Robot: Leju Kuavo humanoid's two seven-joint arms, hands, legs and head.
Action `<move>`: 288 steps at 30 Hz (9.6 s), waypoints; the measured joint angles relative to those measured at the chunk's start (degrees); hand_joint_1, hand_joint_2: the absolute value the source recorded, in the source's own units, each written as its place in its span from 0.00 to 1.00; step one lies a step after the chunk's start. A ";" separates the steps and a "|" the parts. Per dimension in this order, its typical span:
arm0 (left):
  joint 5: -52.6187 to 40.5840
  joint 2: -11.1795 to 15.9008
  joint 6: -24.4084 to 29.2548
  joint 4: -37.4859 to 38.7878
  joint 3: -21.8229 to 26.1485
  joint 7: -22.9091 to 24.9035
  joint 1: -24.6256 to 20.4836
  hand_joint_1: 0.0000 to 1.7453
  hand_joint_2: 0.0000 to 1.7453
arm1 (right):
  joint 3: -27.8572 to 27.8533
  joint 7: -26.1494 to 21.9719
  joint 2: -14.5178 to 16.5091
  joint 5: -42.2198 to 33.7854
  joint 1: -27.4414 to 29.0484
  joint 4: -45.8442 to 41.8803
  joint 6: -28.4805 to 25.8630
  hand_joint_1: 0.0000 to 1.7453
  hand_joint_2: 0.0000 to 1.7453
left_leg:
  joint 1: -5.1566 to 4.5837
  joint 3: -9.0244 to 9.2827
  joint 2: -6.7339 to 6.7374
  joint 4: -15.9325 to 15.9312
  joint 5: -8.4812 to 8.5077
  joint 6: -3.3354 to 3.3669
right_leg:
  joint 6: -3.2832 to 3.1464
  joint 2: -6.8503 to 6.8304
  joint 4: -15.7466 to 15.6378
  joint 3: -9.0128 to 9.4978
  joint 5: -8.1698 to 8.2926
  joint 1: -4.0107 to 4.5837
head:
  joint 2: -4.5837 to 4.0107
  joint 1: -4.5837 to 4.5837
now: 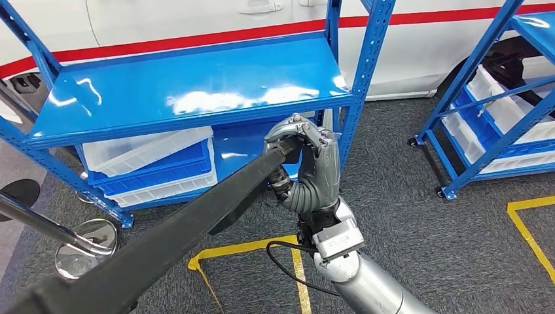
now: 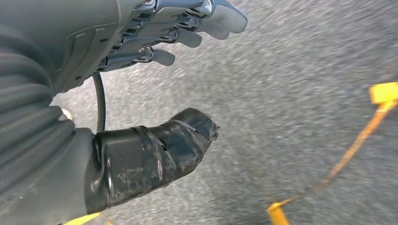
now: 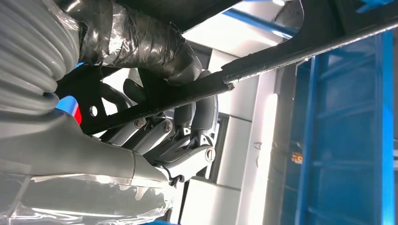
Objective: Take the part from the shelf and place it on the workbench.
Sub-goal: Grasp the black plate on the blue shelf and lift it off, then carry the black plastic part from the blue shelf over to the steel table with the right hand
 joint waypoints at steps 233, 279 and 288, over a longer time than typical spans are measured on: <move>-1.52 3.87 -8.29 -1.92 -4.60 -6.11 8.14 0.00 1.00 | -4.41 -4.75 -1.28 -16.51 13.76 2.55 4.28 0.98 1.00 | -0.51 5.45 -6.95 -14.86 4.28 3.24 | 2.73 5.85 1.73 1.03 -1.63 -0.32 | 0.00 -0.24; -1.35 4.91 -9.09 -2.08 -5.73 -6.61 8.13 0.00 1.00 | -4.34 -3.43 -1.90 -13.79 13.06 2.89 3.36 0.98 1.00 | 0.35 4.61 2.69 -14.08 4.59 0.10 | 2.31 -3.78 -1.33 4.72 -2.94 -0.06 | 0.00 -0.27; -1.35 4.87 -9.10 -2.08 -5.77 -6.61 8.07 0.00 1.00 | -4.31 -3.43 -1.95 -13.74 13.04 2.87 3.34 0.98 1.00 | 0.11 5.40 -2.11 -15.17 4.41 3.26 | 4.14 1.10 13.09 -1.53 -10.57 -0.22 | 0.00 0.27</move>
